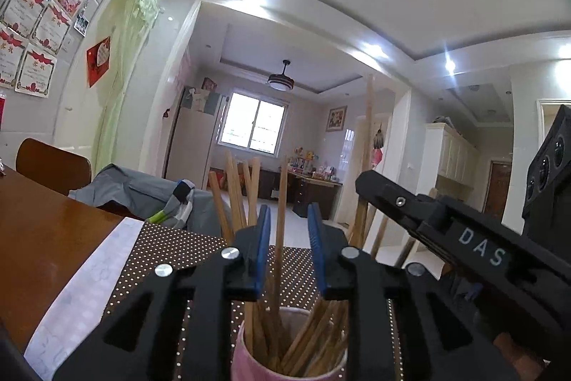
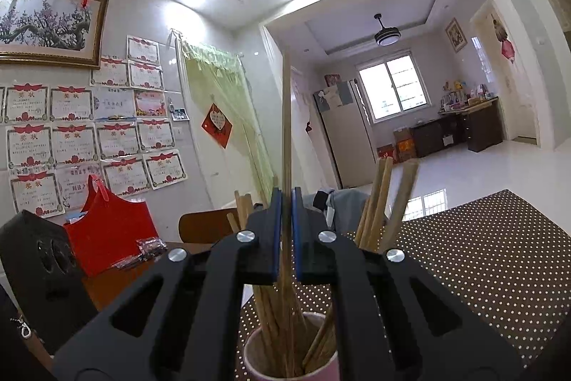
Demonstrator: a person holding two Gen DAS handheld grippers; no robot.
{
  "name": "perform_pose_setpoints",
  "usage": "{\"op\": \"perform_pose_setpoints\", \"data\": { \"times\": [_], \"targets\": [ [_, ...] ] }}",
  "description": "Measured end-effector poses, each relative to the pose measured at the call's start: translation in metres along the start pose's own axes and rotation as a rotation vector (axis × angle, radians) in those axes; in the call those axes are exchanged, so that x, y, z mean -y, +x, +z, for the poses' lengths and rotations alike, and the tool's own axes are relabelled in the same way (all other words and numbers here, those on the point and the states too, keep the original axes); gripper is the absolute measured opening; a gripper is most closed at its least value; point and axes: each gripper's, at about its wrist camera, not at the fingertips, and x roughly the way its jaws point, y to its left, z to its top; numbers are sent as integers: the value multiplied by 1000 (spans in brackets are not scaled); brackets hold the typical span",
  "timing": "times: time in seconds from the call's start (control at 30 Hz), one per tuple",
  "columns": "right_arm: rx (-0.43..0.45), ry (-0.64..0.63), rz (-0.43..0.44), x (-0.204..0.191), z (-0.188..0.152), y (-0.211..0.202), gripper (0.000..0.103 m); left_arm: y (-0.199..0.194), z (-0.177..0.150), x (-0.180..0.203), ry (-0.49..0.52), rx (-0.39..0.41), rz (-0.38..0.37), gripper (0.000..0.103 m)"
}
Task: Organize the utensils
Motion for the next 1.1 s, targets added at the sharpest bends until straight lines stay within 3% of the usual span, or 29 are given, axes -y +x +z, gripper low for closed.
{"op": "perform_pose_setpoints", "data": {
  "times": [0.27, 0.37, 0.5, 0.67, 1.1],
  "targets": [
    [-40, -16, -17, -5, -6, -14, 6, -16, 7, -3, 11, -56, 24, 37],
    [-54, -21, -29, -7, -8, -18, 6, -25, 10, -3, 21, -67, 64, 46],
    [-78, -27, -44, -10, -11, -19, 6, -32, 15, -5, 30, -102, 106, 46],
    [-102, -40, -60, -13, -16, -22, 6, -38, 18, -9, 32, -164, 156, 57],
    [-201, -45, -86, -14, -37, -22, 6, -45, 11, -9, 64, -285, 205, 61]
  ]
}}
